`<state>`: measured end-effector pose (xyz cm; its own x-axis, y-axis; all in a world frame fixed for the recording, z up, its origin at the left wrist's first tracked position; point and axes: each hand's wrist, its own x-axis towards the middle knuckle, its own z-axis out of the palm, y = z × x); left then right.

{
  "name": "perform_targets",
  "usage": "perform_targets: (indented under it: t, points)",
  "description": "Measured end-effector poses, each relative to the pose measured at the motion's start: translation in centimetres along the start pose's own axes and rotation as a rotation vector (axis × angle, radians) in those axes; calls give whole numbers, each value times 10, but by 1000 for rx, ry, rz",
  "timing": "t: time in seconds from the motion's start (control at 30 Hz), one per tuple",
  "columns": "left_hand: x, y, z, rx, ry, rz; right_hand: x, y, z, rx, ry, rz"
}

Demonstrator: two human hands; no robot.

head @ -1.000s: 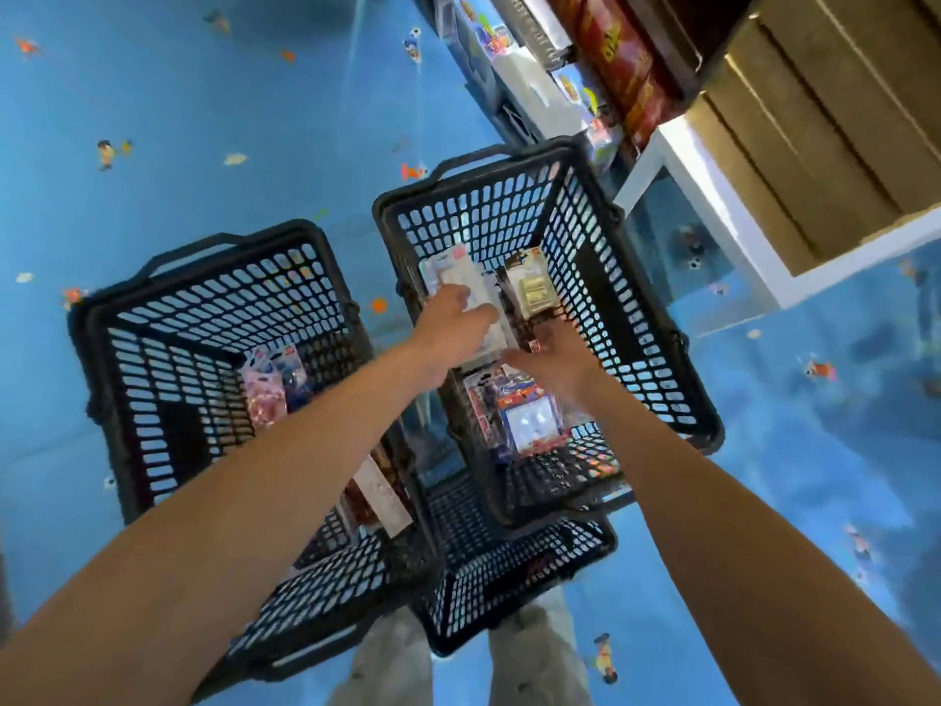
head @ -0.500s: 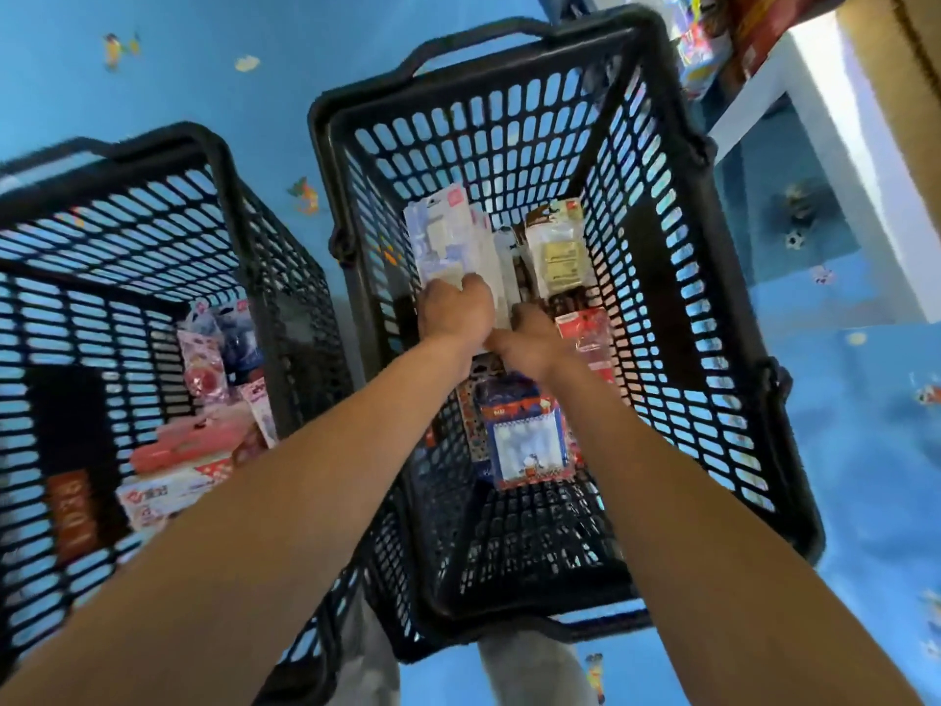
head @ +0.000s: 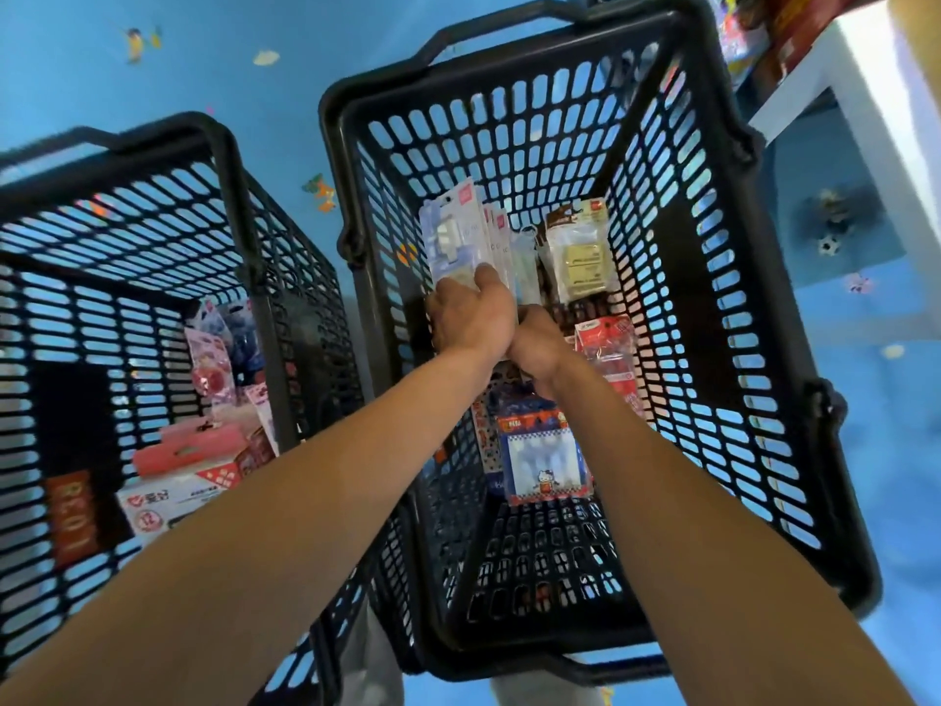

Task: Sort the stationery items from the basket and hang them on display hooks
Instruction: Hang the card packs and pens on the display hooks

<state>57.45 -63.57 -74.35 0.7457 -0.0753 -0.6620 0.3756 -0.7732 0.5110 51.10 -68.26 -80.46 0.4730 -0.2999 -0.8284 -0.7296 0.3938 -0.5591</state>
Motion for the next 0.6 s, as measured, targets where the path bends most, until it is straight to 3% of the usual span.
perform_targets:
  t: [0.33,0.6]
  points:
    - [-3,-4,-4,-103,-19,1,-4,7,8,232,60,-57]
    - [-23,-1,-25,-97,-72,40,-34,9,-1,263,86,-99]
